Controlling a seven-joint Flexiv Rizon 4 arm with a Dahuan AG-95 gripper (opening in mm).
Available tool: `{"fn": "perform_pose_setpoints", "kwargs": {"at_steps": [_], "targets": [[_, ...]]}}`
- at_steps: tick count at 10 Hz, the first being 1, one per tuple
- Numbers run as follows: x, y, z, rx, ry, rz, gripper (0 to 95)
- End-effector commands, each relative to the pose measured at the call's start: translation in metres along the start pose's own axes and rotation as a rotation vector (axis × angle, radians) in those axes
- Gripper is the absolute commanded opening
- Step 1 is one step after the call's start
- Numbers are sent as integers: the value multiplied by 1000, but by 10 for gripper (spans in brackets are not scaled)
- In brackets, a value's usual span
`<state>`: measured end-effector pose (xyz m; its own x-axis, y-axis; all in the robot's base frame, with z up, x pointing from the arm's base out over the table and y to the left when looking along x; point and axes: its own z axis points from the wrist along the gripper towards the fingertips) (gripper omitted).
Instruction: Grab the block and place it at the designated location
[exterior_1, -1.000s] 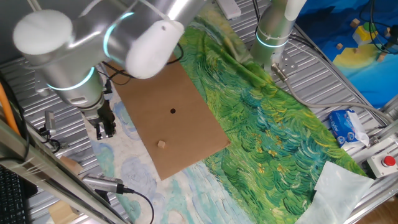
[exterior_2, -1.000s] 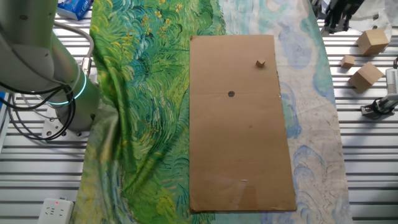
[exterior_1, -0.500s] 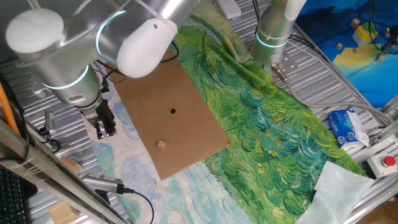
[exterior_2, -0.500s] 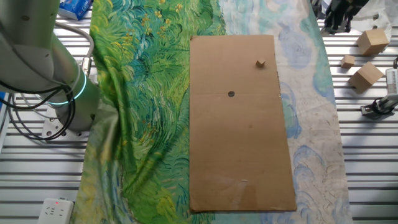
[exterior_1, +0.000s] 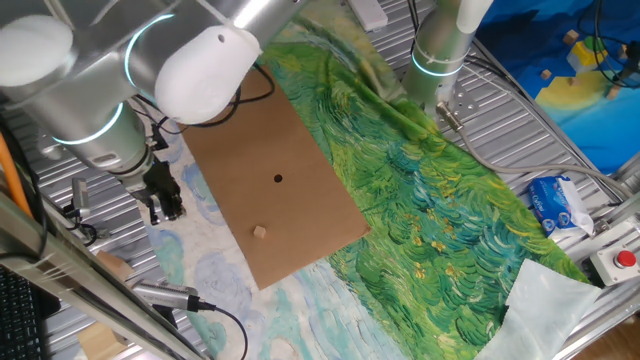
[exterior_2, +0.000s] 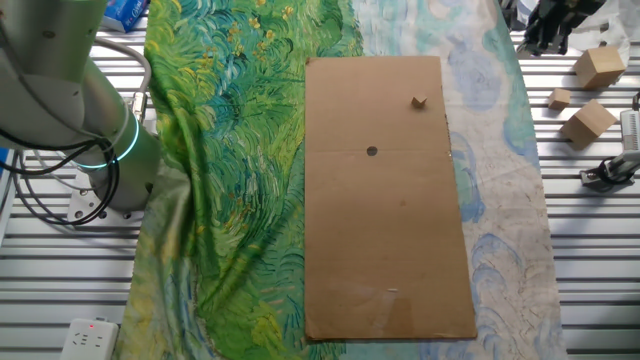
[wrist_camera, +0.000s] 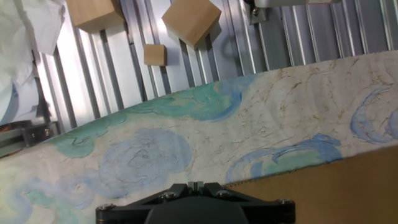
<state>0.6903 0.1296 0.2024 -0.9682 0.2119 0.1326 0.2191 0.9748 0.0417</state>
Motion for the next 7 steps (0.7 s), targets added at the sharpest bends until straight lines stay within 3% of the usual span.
{"fn": "perform_pose_setpoints", "kwargs": {"at_steps": [1,7], "targets": [[2,-1,0,-2,-4,-3,0],[4,0,-3,2,-3,-5,0]]}}
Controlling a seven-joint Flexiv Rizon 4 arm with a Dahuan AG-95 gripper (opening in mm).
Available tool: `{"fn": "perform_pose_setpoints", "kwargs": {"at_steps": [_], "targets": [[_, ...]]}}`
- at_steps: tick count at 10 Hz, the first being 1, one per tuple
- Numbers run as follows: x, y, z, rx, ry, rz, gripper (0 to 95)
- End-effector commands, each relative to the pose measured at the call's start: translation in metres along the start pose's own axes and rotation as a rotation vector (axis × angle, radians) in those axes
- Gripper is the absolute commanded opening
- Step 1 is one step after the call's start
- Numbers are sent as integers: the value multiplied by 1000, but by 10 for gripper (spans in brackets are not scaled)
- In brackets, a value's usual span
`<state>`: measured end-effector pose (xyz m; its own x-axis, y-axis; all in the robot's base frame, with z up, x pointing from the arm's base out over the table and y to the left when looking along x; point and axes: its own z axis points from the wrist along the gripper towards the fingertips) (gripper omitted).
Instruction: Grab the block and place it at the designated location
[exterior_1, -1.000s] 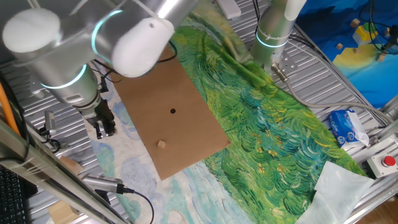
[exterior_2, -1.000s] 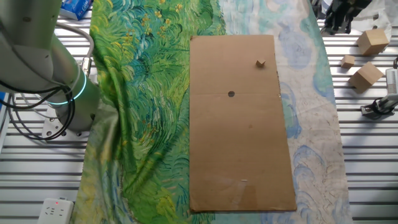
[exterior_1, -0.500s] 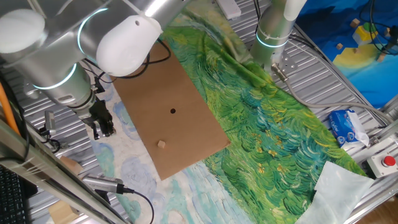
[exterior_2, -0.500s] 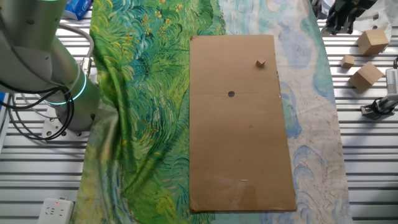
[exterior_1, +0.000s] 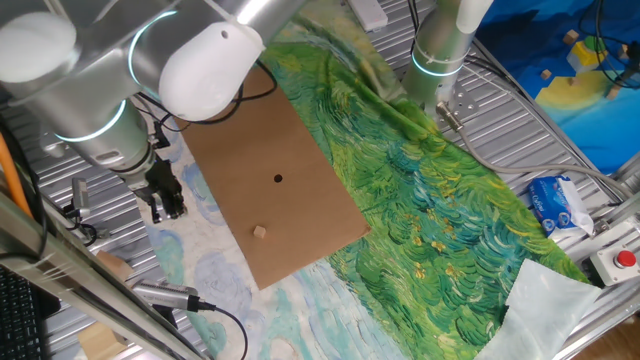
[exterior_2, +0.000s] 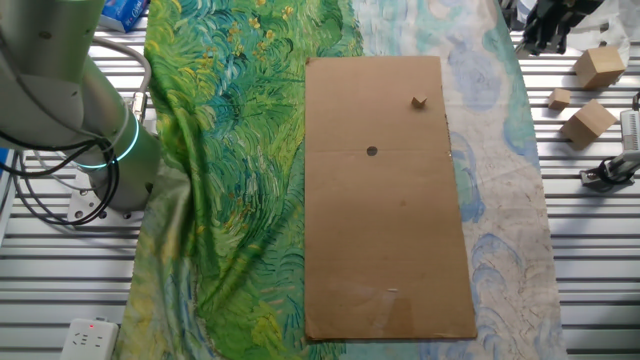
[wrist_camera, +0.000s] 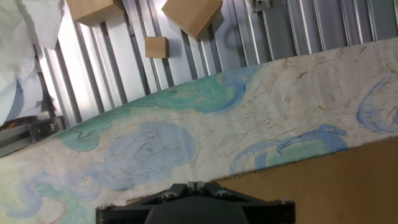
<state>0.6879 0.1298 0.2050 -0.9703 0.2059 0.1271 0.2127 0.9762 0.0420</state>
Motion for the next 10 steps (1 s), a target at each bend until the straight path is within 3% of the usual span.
{"fn": "perform_pose_setpoints", "kwargs": {"at_steps": [1,4,8,10], "targets": [[5,-3,0,1,1,-5,0],[23,-2,9,-3,-10,-11,0],[49,14,23,-1,-18,6,0],[72,13,34,0,-33,5,0]]}}
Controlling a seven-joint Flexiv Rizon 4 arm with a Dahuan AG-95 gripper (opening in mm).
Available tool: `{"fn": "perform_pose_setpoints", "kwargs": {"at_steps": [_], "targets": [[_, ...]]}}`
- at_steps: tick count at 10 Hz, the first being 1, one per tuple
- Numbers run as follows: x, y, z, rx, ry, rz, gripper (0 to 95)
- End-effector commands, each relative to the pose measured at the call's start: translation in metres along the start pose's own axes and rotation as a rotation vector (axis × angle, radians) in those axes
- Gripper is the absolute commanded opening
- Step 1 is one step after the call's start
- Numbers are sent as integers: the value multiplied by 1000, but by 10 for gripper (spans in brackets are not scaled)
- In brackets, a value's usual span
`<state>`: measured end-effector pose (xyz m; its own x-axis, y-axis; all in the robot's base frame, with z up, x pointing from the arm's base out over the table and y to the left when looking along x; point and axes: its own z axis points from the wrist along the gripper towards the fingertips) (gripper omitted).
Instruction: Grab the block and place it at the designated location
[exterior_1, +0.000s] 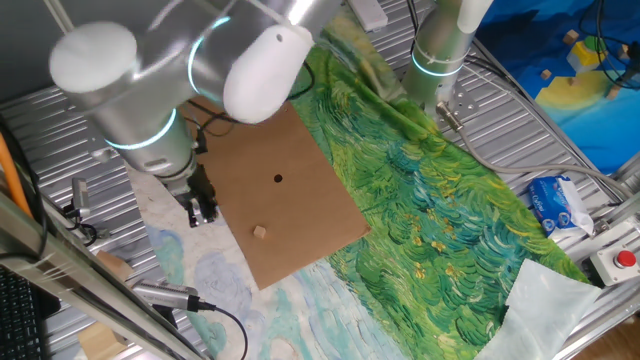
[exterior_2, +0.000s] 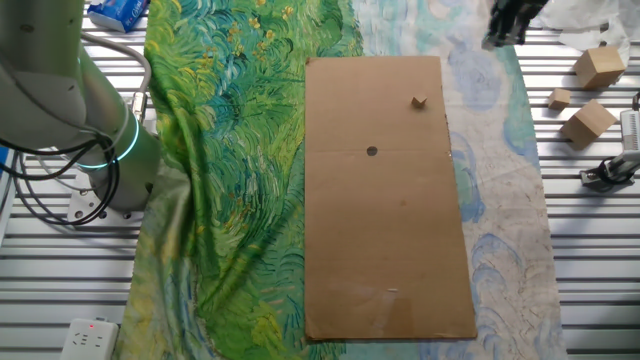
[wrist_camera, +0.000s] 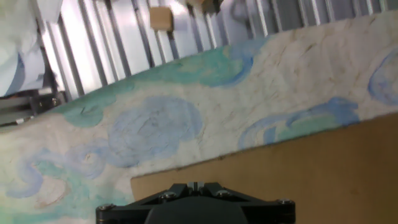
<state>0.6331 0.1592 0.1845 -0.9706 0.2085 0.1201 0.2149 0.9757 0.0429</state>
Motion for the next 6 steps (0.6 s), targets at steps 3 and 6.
{"fn": "perform_pose_setpoints", "kwargs": {"at_steps": [3,6], "targets": [[38,2,19,-1,-29,14,0],[62,4,34,0,-28,18,0]]}}
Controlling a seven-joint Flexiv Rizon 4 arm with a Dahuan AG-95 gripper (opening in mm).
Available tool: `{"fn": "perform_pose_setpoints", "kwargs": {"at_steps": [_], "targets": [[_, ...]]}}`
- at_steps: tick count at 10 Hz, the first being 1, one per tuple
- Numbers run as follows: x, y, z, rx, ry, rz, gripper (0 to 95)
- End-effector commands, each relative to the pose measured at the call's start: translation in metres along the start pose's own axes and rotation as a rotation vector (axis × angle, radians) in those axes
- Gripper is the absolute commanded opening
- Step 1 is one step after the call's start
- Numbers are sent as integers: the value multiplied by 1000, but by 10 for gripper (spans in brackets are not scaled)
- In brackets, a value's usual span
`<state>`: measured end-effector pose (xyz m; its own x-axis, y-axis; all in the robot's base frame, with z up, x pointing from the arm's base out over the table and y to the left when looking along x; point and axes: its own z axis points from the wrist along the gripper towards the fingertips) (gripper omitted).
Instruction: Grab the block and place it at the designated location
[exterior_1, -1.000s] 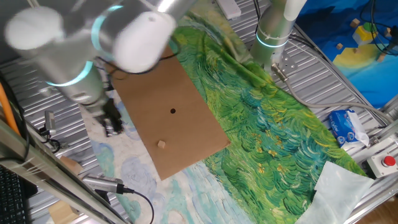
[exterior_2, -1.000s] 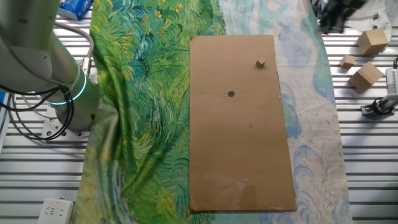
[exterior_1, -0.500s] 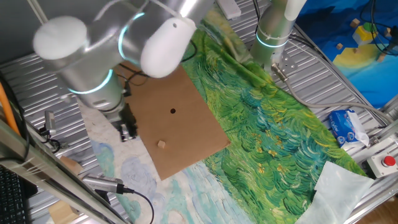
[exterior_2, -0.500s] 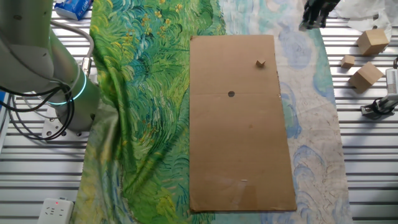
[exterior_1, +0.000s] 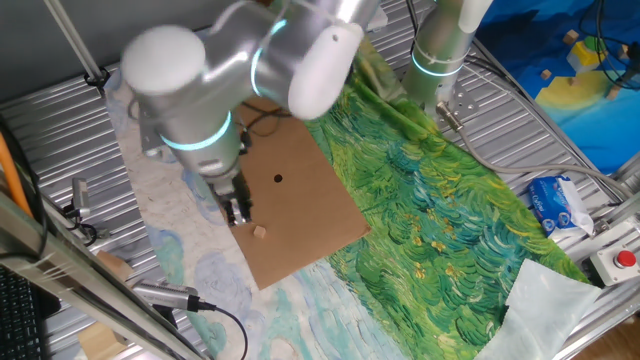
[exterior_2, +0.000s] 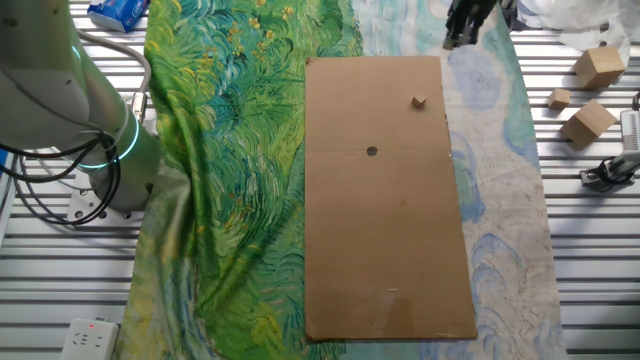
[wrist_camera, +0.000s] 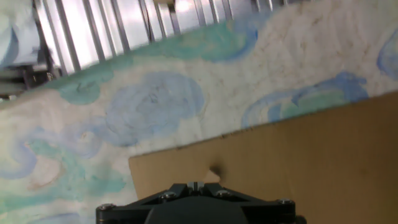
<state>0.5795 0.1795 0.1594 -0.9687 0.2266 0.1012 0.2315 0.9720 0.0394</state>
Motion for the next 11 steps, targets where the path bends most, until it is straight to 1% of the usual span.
{"fn": "perform_pose_setpoints", "kwargs": {"at_steps": [1,3,5,7,8,11], "targets": [[18,-4,7,-2,-12,-2,0],[27,-6,13,-5,-22,-3,0],[27,-8,20,-7,-27,-3,0],[27,-12,30,-10,-33,-2,0],[28,-13,35,-12,-42,-3,0],[33,-17,56,-15,-49,-9,0]]}}
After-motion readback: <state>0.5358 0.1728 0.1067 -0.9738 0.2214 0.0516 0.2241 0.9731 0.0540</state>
